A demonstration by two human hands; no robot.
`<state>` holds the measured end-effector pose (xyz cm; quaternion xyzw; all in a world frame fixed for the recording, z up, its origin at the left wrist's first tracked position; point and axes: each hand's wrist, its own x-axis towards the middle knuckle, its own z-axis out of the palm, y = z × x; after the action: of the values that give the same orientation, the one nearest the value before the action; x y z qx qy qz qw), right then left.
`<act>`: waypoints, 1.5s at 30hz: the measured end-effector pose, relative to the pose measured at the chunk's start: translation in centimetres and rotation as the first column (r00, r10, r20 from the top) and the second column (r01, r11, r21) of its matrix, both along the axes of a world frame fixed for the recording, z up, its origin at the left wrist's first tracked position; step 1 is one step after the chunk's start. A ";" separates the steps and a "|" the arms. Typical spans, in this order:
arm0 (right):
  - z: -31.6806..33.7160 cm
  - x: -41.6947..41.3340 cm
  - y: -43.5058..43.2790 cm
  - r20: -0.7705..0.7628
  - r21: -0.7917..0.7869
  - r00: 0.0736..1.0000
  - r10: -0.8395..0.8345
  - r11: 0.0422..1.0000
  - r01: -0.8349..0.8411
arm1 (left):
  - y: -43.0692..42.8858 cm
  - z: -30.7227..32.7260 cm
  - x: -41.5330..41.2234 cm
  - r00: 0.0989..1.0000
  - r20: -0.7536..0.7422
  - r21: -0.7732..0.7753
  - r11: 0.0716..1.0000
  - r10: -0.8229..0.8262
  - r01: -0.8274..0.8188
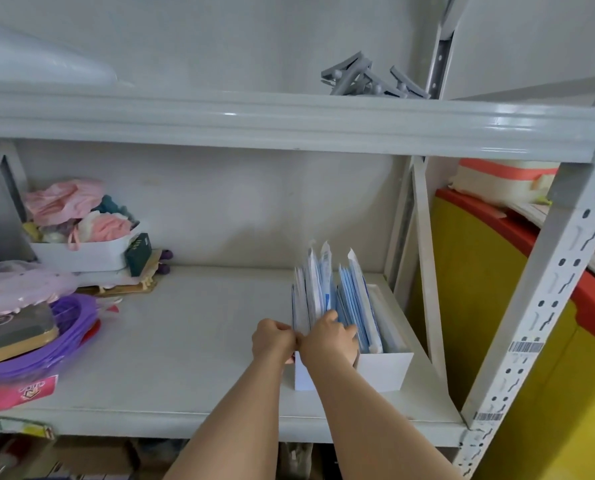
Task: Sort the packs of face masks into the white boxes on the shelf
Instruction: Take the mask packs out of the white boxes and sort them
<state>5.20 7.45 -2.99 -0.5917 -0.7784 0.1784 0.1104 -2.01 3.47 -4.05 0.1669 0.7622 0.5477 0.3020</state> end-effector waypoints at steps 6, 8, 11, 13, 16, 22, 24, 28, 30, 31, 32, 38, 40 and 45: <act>-0.2 -0.3 0.4 0.094 0.087 0.995 0.019 0.996 -0.027 | 0.2 1.0 0.3 0.967 -0.248 -0.129 0.991 -0.057 0.026; -0.5 -0.3 0.3 0.131 0.149 0.991 0.026 0.988 -0.046 | 0.4 1.6 0.8 0.866 -0.480 -0.270 0.963 -0.138 0.003; -0.9 0.0 0.4 0.149 0.176 0.989 0.015 0.983 -0.042 | 1.0 1.7 1.2 0.776 -0.596 -0.334 0.943 -0.207 -0.005; -1.0 0.1 0.7 0.137 0.151 0.991 0.014 0.988 -0.035 | 1.2 1.3 1.2 0.749 -0.620 -0.347 0.938 -0.233 0.004; -1.0 0.1 1.4 0.146 0.137 0.988 0.045 0.989 -0.065 | 1.1 0.8 1.3 0.764 -0.596 -0.372 0.928 -0.248 0.011; -0.6 0.6 1.8 0.195 0.176 0.975 0.107 0.974 -0.142 | 1.5 0.5 1.2 0.801 -0.515 -0.418 0.905 -0.305 0.076; -0.6 0.5 1.5 0.204 0.153 0.971 0.123 0.976 -0.155 | 1.4 0.7 1.0 0.795 -0.513 -0.437 0.896 -0.323 0.081; 0.0 0.2 1.6 0.189 0.054 0.979 0.083 0.994 -0.095 | 1.1 0.5 1.1 0.761 -0.566 -0.413 0.908 -0.317 0.071; 0.6 -0.1 1.8 0.222 0.016 0.971 0.083 0.996 -0.089 | 1.1 0.2 1.0 0.764 -0.577 -0.372 0.926 -0.288 0.068; 0.9 -0.3 1.9 0.237 -0.002 0.968 0.083 0.996 -0.085 | 1.1 0.1 1.0 0.778 -0.568 -0.343 0.936 -0.269 0.074; 1.1 -0.5 2.0 0.242 -0.019 0.967 0.075 0.997 -0.073 | 1.0 0.0 0.8 0.792 -0.557 -0.315 0.946 -0.248 0.075; 1.0 -1.4 3.3 0.049 -0.189 0.994 -0.095 0.977 0.102 | 0.9 -1.0 1.1 0.763 -0.562 -0.402 0.912 -0.318 0.084; 0.8 -1.5 3.4 -0.023 -0.213 0.996 -0.087 0.974 0.080 | 1.0 -1.2 1.2 0.757 -0.570 -0.402 0.912 -0.318 0.081; 0.7 -2.3 3.2 -0.067 -0.268 0.995 -0.076 0.962 0.055 | 1.0 -1.1 0.4 0.741 -0.580 -0.385 0.915 -0.340 0.119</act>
<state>2.92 10.61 -2.34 -0.6193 -0.7225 0.3001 0.0659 -1.58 4.47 -5.12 0.3842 0.8707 0.2843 0.1158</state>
